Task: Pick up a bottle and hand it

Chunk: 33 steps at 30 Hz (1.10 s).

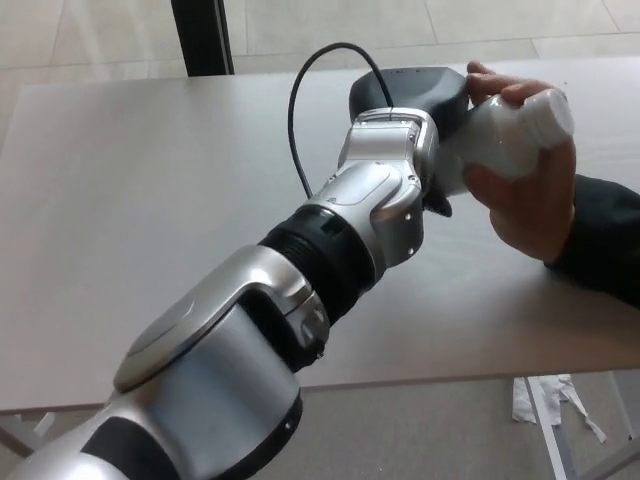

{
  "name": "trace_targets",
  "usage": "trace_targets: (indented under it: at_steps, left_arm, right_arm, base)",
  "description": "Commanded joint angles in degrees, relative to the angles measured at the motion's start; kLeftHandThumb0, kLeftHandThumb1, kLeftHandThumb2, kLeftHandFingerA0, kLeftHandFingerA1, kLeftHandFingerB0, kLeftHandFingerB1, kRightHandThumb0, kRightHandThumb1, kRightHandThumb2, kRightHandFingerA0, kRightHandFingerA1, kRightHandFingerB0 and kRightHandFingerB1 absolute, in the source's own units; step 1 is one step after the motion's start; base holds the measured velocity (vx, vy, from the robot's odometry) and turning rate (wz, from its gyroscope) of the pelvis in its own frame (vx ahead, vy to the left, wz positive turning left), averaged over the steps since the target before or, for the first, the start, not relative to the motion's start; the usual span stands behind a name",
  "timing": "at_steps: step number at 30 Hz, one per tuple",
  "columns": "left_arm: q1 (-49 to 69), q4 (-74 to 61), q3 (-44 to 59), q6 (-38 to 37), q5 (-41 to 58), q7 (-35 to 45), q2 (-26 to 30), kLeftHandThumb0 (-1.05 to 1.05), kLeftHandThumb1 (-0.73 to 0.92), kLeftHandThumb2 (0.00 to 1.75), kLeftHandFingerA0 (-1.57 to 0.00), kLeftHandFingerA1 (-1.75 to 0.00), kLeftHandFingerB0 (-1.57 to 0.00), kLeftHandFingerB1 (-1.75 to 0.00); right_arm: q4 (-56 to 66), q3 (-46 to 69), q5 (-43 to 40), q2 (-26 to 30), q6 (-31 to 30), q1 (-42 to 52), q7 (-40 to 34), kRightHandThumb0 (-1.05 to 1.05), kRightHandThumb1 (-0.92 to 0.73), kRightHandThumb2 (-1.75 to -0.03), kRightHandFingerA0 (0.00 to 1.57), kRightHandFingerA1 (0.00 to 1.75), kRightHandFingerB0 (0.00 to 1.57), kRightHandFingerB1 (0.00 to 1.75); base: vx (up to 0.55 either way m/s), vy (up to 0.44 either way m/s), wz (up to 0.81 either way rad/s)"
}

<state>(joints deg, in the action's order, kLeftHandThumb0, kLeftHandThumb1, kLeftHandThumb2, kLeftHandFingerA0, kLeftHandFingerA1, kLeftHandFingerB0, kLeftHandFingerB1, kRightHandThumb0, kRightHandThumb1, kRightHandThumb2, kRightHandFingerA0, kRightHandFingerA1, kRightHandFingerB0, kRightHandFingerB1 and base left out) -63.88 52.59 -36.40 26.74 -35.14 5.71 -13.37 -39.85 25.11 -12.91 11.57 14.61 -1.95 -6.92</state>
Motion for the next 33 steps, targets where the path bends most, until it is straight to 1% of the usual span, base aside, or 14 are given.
trace_targets:
  at_steps: [1,7,8,9,13,16,17,22,23,24,30,31,32,33]
  left_arm:
    - [9.6,-15.3,4.3,6.0,1.2,5.5,8.1,-0.88,0.5,0.8,0.0,-0.19,0.0,-0.01]
    - [33.2,-51.8,21.6,3.8,6.3,10.4,23.5,-0.65,0.67,0.65,0.0,0.0,0.0,0.0]
    - [37.3,-55.9,25.5,1.3,7.3,10.5,26.2,-0.89,0.47,0.78,0.0,-0.27,0.0,-0.05]
    - [40.1,-58.8,30.7,1.0,10.4,11.6,26.4,-0.65,0.65,0.65,0.0,0.0,0.0,0.0]
    - [51.4,-69.8,51.5,-0.5,18.5,15.7,29.6,-0.87,0.45,0.75,0.0,-0.14,0.0,-0.01]
    - [56.0,-71.6,62.7,-4.7,23.7,16.5,31.4,-0.86,0.49,0.8,0.0,-0.17,0.0,-0.04]
    - [58.3,-72.2,70.4,-4.5,25.5,17.2,32.7,-0.92,0.56,0.88,0.0,-0.25,0.0,-0.12]
    - [65.5,-75.0,97.2,2.8,29.0,22.4,38.7,-0.97,0.58,0.93,0.0,-0.38,0.0,-0.14]
    - [67.2,-71.7,103.8,2.1,30.4,22.6,41.1,-0.91,0.54,0.94,-0.01,-0.49,0.0,-0.2]
    - [68.0,-70.0,106.8,1.5,31.1,22.3,42.4,-0.98,0.58,0.95,-0.07,-0.69,0.0,-0.15]
    - [74.1,-52.8,122.5,-6.3,35.7,12.2,49.6,-0.97,0.61,0.97,-0.04,-0.51,0.0,-0.2]
    - [75.6,-50.5,123.8,-9.0,37.9,11.4,49.6,-0.8,0.77,0.61,-0.02,-1.15,0.0,0.0]
    - [77.7,-47.9,123.9,-10.6,38.2,9.8,49.3,-0.98,0.6,0.99,0.0,-0.6,0.0,-0.3]
    - [79.9,-43.1,122.9,-14.4,39.2,8.0,49.3,-1.04,0.61,0.98,0.0,-0.49,0.0,-0.25]
  right_arm:
    - [-2.1,0.9,-0.5,0.6,0.1,0.7,0.4,-1.05,-0.41,-1.16,1.57,1.71,0.53,1.14]
    - [-4.2,1.9,-1.1,3.4,-0.1,0.5,3.1,-1.05,-0.42,-1.17,1.57,1.72,0.45,1.11]
    - [-4.1,1.7,-0.6,4.0,-0.7,0.8,2.9,-1.05,-0.42,-1.18,1.57,1.74,0.41,1.1]
    - [-4.0,1.6,-0.2,4.3,-1.1,1.0,2.4,-1.05,-0.42,-1.18,1.57,1.75,0.39,1.1]
    - [-6.4,3.0,-1.2,6.2,0.0,1.3,4.1,-1.05,-0.47,-1.22,1.54,1.72,0.49,1.17]
    - [-8.2,3.6,-1.2,7.3,1.1,1.0,4.0,-1.05,-0.57,-0.83,1.16,1.58,0.41,1.42]
    - [-8.3,3.7,-1.1,8.0,0.0,1.0,3.5,-1.05,-0.41,-1.19,1.56,1.73,0.46,1.16]
    - [-9.9,5.1,-2.3,9.4,-0.2,0.9,3.6,-1.05,-0.37,-1.16,1.56,1.74,0.47,1.16]
    - [-10.2,5.4,-2.7,9.5,-0.3,0.8,3.7,-1.05,-0.52,-0.9,1.56,1.4,0.33,1.49]
    - [-10.4,5.5,-2.7,9.6,-0.1,0.9,3.6,-1.04,-0.45,-1.24,1.49,1.75,0.5,1.19]
    - [-12.0,5.8,-2.0,11.5,-0.3,1.4,2.2,-1.05,-0.41,-1.21,1.57,1.74,0.53,1.21]
    - [-11.6,5.8,-1.8,11.6,-0.2,1.7,1.8,-1.05,-0.38,-1.18,1.57,1.74,0.54,1.23]
    - [-11.4,5.9,-2.0,11.7,0.3,2.0,2.3,-1.05,-0.4,-1.19,1.57,1.73,0.5,1.19]
    - [-12.5,5.8,-1.8,12.0,0.6,1.8,2.4,-1.05,-0.4,-1.2,1.57,1.74,0.47,1.17]
  base:
    - [0.0,0.0,0.0]
    - [0.0,0.0,0.0]
    - [0.0,0.0,0.0]
    - [0.0,0.0,0.0]
    - [0.0,0.0,0.0]
    - [0.0,0.0,0.0]
    - [0.0,0.0,0.0]
    - [0.0,0.0,0.0]
    - [0.0,0.0,0.0]
    - [0.0,0.0,0.0]
    - [0.0,0.0,0.0]
    - [0.0,0.0,0.0]
    - [0.0,0.0,0.0]
    - [0.0,0.0,0.0]
